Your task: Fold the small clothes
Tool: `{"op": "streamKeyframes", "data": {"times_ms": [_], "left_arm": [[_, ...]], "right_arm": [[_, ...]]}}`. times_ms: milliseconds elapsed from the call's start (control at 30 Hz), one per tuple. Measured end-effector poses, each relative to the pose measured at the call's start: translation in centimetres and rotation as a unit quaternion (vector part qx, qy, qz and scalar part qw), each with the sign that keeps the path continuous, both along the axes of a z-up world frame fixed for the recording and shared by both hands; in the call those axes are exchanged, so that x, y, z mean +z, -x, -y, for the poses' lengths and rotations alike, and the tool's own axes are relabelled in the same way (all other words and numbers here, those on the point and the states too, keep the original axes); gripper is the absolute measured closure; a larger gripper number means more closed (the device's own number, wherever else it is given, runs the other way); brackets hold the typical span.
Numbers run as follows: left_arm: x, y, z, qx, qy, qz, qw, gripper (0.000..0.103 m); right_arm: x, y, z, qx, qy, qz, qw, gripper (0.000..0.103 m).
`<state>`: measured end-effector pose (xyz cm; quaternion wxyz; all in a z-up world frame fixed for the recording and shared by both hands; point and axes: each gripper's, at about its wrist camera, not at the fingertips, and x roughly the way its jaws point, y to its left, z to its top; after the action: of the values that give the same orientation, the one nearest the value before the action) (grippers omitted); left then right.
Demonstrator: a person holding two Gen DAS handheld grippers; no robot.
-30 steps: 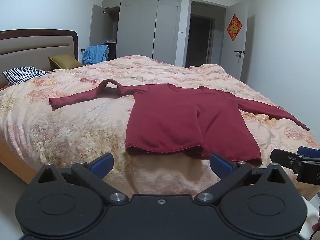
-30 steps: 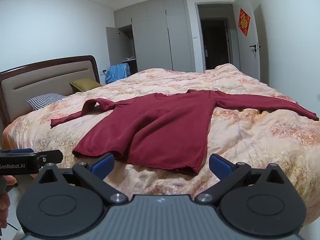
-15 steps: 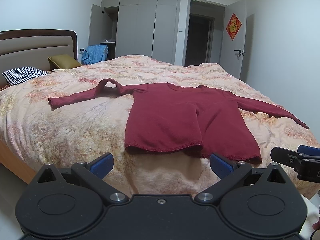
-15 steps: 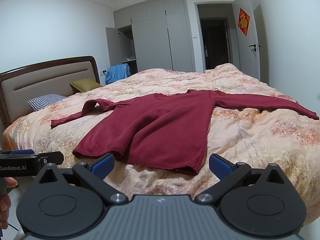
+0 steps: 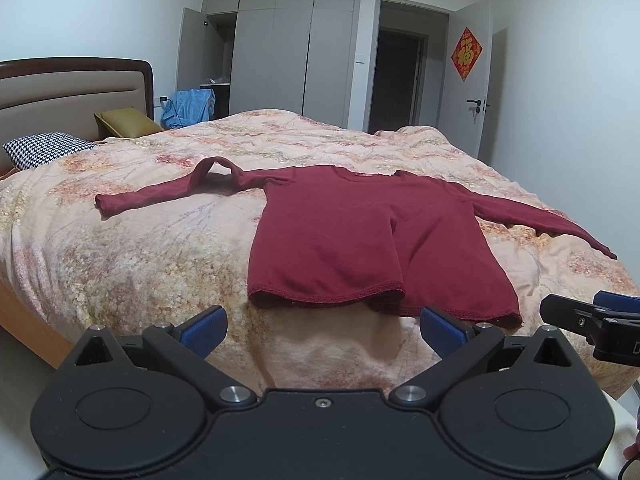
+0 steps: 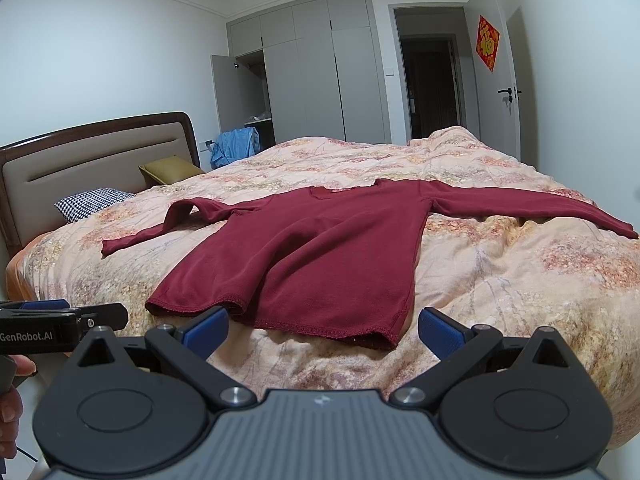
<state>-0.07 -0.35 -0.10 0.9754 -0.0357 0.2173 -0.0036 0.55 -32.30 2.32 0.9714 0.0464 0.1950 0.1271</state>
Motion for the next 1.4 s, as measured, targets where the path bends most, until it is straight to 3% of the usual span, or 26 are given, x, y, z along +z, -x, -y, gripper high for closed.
{"op": "streamKeyframes", "data": {"times_ms": [1400], "left_arm": [[-0.38,0.08,0.10,-0.002,0.000,-0.006,1.0000,0.001]], "right_arm": [[-0.28,-0.11,0.02,-0.007,0.001,-0.007,1.000,0.000]]}}
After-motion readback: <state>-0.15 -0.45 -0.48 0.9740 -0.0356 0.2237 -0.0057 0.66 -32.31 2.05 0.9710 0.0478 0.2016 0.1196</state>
